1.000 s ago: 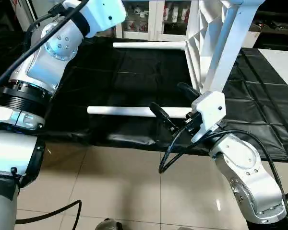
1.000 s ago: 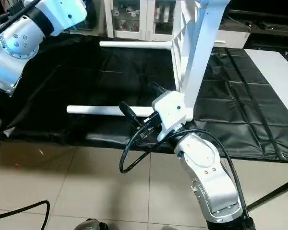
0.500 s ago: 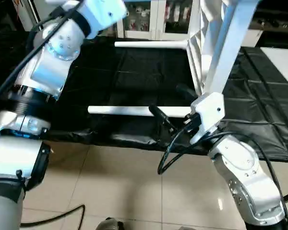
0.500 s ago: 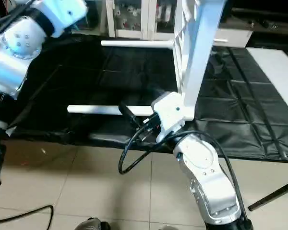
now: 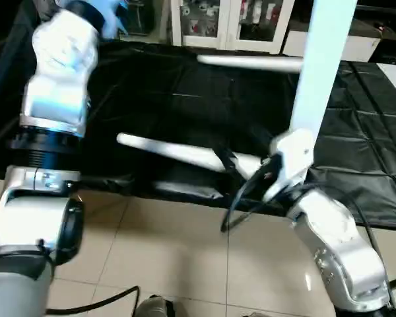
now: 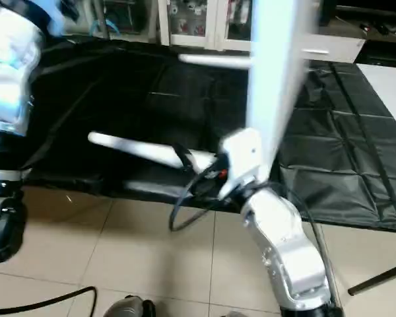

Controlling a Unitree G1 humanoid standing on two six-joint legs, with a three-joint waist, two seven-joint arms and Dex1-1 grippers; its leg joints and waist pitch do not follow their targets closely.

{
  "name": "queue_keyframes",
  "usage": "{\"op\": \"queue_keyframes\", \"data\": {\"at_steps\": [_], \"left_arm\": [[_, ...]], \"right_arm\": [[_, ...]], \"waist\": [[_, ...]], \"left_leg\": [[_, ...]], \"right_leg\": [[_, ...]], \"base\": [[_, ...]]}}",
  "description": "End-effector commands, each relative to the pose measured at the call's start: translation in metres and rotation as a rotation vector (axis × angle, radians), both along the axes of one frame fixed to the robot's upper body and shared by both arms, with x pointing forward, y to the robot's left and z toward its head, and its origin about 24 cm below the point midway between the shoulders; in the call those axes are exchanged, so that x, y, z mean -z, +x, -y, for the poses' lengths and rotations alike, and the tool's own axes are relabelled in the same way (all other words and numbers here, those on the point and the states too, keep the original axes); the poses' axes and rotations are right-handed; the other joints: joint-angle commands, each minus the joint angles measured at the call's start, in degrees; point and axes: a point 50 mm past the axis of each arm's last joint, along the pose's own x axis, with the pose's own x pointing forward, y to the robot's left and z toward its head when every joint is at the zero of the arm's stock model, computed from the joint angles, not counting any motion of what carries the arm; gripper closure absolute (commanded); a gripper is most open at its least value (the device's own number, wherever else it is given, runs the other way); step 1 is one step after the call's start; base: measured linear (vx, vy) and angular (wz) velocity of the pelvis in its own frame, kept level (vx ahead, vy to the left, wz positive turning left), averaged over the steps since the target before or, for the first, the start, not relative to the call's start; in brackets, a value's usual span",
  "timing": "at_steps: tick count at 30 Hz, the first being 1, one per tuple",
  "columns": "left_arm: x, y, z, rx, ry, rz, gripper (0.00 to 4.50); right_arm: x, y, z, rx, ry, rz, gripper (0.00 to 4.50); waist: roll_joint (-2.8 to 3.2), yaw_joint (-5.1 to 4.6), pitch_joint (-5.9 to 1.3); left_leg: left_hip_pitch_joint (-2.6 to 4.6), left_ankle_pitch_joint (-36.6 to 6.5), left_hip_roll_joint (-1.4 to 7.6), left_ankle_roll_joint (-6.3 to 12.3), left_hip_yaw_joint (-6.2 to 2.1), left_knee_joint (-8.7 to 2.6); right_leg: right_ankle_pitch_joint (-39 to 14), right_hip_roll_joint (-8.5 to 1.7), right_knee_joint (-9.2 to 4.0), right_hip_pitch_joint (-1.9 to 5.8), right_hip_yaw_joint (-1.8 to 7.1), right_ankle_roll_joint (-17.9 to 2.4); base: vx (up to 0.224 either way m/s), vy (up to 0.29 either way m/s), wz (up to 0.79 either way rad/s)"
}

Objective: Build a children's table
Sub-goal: Flip table

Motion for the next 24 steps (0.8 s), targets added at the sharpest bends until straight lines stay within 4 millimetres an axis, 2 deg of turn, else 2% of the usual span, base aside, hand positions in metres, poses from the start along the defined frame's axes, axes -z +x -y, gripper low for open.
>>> {"op": "queue_keyframes", "data": {"at_steps": [1, 4, 5, 6, 8, 9, 10, 11, 12, 13, 14, 16, 17, 21, 24], "left_arm": [[-0.024, -0.013, -0.013, 0.027, -0.163, 0.094, 2.39], [-0.022, -0.013, -0.009, 0.034, -0.120, 0.081, 2.39], [-0.022, -0.013, -0.008, 0.034, -0.113, 0.081, 2.39], [-0.021, -0.013, -0.007, 0.027, -0.073, 0.078, 2.68], [-0.018, -0.013, -0.006, 0.017, -0.016, 0.067, 2.81], [-0.018, -0.013, -0.006, 0.015, -0.007, 0.065, 2.81], [-0.018, -0.013, -0.005, 0.007, 0.028, 0.064, 2.87], [-0.017, -0.013, -0.003, -0.002, 0.098, 0.066, 3.23], [-0.016, -0.012, -0.002, -0.002, 0.113, 0.062, 3.30], [-0.015, -0.012, -0.001, 0.001, 0.115, 0.058, 3.28], [-0.015, -0.012, 0.000, 0.005, 0.111, 0.054, 3.30], [-0.014, -0.012, 0.001, 0.012, 0.100, 0.051, 3.65], [-0.014, -0.011, 0.002, 0.019, 0.102, 0.045, 3.65], [-0.011, -0.011, 0.005, 0.067, 0.087, 0.028, 4.05], [-0.007, -0.014, 0.013, 0.156, 0.097, 0.015, 4.05]], "right_arm": [[0.005, 0.001, 0.011, 0.030, -0.029, -0.020, 0.00], [0.005, 0.001, 0.011, 0.032, -0.026, -0.023, 0.00], [0.004, 0.001, 0.011, 0.033, -0.026, -0.022, 0.00], [0.004, 0.002, 0.011, 0.034, -0.027, -0.021, 0.00], [0.004, 0.001, 0.013, 0.023, -0.040, -0.015, 0.00], [0.004, 0.001, 0.013, 0.021, -0.043, -0.014, 0.00], [0.004, 0.002, 0.015, 0.014, -0.054, -0.011, 0.00], [0.002, 0.002, 0.018, 0.001, -0.071, 0.001, 0.00], [-0.001, 0.002, 0.019, -0.012, -0.072, 0.008, 0.00], [-0.004, 0.002, 0.019, -0.026, -0.070, 0.018, 0.00], [-0.006, 0.002, 0.019, -0.035, -0.068, 0.023, 0.00], [-0.011, 0.004, 0.021, -0.034, -0.069, 0.035, 0.00], [-0.014, 0.004, 0.020, -0.044, -0.075, 0.045, 0.00], [-0.021, 0.005, 0.018, -0.058, -0.075, 0.076, 0.00], [-0.020, 0.005, 0.018, -0.047, -0.078, 0.084, 0.00]], "waist": [[-0.78, -0.34, -4.94], [-0.75, -0.59, -4.87], [-0.64, -0.90, -4.66], [-0.59, -1.10, -4.50], [-0.72, -1.24, -4.43], [-0.70, -1.23, -4.41], [-0.24, -1.26, -4.44], [-0.37, -1.15, -4.53], [-0.43, -1.17, -4.48], [0.00, -1.13, -4.51], [-0.09, -1.18, -4.48], [-0.25, -1.33, -4.55], [-0.30, -1.38, -4.53], [-0.34, -1.39, -4.66], [-0.38, -1.21, -4.75]], "left_leg": [[2.81, -11.39, 2.08, -0.24, -1.36, -4.59], [2.79, -12.97, 2.02, -1.05, -1.45, -4.73], [2.83, -14.73, 2.14, -1.72, -1.59, -4.97], [2.98, -16.92, 2.12, -2.50, -1.66, -5.12], [3.12, -18.89, 2.17, -3.53, -1.79, -5.30], [3.14, -19.25, 2.15, -3.83, -1.85, -5.35], [3.32, -20.24, 2.17, -4.52, -1.93, -5.41], [3.45, -20.68, 2.17, -4.81, -1.95, -5.35], [3.41, -20.76, 2.18, -4.80, -1.94, -5.39], [3.31, -20.69, 2.16, -4.98, -2.07, -5.44], [3.37, -21.09, 2.17, -5.06, -2.02, -5.48], [3.26, -21.29, 2.10, -5.18, -2.08, -5.46], [3.23, -21.39, 2.09, -5.12, -2.07, -5.46], [3.21, -20.43, 2.08, -4.93, -2.00, -5.33], [3.22, -19.01, 2.12, -4.51, -1.87, -5.29]], "right_leg": [[-3.42, -0.95, -3.31, 2.09, 0.47, -12.55], [-5.59, -1.07, -3.58, 1.91, 0.47, -12.54], [-7.64, -0.95, -3.84, 1.80, 0.45, -11.76], [-9.95, -0.86, -4.12, 1.64, 0.48, -10.88], [-12.39, -0.90, -4.36, 1.63, 0.54, -9.59], [-12.92, -0.90, -4.39, 1.58, 0.53, -9.29], [-13.48, -0.82, -4.55, 1.37, 0.57, -8.64], [-13.32, -0.81, -4.54, 1.34, 0.60, -8.29], [-13.22, -0.79, -4.61, 1.31, 0.64, -8.17], [-12.73, -0.89, -4.41, 1.44, 0.62, -8.25], [-12.72, -0.84, -4.53, 1.34, 0.61, -8.31], [-12.17, -0.83, -4.37, 1.43, 0.50, -8.94], [-12.63, -0.88, -4.41, 1.43, 0.51, -8.98], [-11.69, -0.87, -4.37, 1.44, 0.53, -9.37], [-9.90, -0.83, -4.19, 1.40, 0.53, -10.24]], "base": [[0.000, 0.000, 0.00], [0.000, 0.000, 0.00], [0.000, 0.000, 0.00], [0.000, 0.000, 0.00], [0.000, 0.000, 0.00], [0.000, 0.000, 0.00], [0.000, 0.000, 0.00], [0.000, 0.000, 0.00], [0.000, 0.000, 0.00], [0.000, 0.000, 0.00], [0.000, 0.000, 0.00], [0.000, 0.000, 0.00], [0.000, 0.000, 0.00], [0.000, 0.000, 0.00], [0.000, 0.000, 0.00]]}}
